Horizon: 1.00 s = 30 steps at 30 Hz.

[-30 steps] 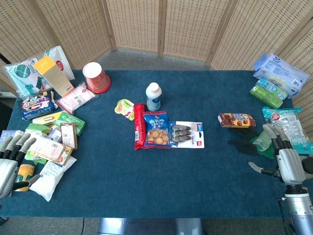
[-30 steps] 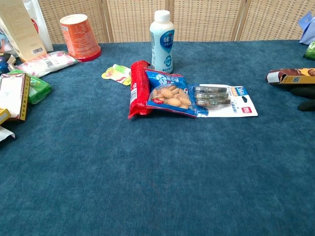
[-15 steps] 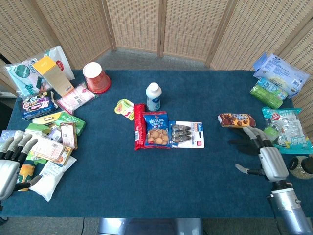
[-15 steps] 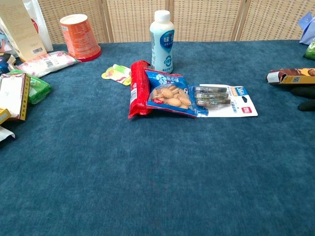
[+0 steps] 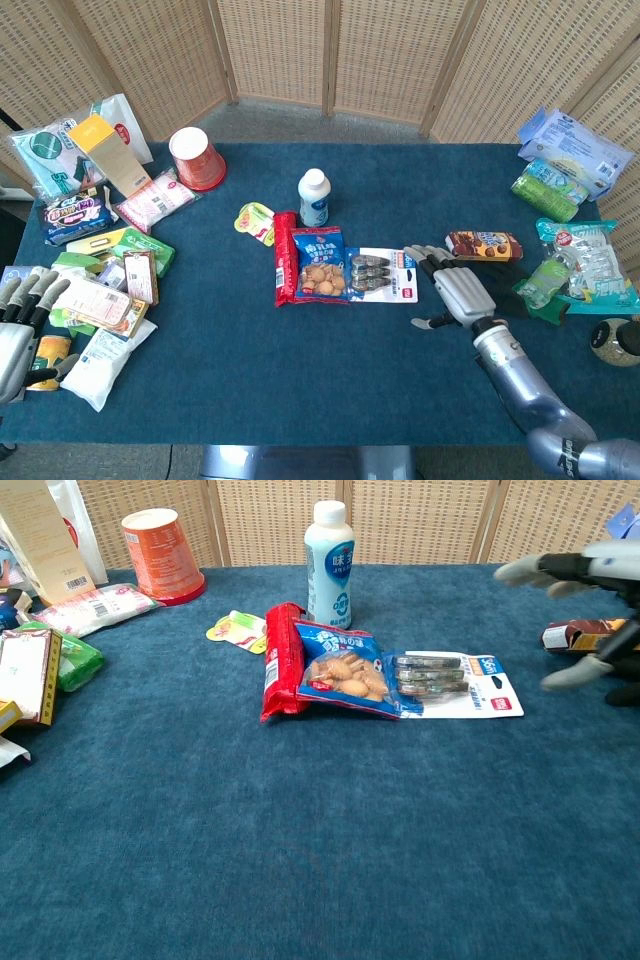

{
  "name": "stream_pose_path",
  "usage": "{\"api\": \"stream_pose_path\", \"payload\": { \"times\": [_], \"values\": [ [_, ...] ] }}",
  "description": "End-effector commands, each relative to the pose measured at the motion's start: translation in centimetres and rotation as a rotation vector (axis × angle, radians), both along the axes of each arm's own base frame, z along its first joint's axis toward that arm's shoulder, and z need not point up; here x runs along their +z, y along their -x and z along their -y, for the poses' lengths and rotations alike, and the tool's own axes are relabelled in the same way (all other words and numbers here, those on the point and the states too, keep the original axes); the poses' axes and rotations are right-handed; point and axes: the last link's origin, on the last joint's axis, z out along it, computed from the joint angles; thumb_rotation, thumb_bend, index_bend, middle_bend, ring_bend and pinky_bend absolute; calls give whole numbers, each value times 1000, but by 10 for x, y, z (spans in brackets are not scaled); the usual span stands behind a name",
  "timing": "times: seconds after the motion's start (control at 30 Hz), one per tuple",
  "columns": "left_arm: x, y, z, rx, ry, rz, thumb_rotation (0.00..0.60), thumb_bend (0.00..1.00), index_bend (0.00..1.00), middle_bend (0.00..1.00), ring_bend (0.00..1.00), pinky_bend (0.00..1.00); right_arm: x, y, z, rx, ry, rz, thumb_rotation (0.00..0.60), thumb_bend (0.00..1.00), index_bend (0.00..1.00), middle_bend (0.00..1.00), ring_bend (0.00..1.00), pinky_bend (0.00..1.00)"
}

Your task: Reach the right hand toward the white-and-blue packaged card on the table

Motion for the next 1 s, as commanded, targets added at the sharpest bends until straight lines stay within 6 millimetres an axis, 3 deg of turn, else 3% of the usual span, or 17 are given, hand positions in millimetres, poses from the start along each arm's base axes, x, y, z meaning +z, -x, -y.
{"api": "stream_pose_path", "payload": {
  "times": [0.03,0.5,1.0],
  "values": [
    [0,1,-1,4,-1,1,600,0,99,0,0,0,-23,-22,18,25,-32,-48,600,0,0,0,0,0],
    [-1,4,-5,23,0,-3,600,0,99,0,0,0,-85,-55,45,-7,-79,-114,600,0,0,0,0,0],
    [3,11,-10,47,-8,-2,600,0,99,0,0,0,-115,-48,60,-58,-100,-148,600,0,0,0,0,0]
  ]
}}
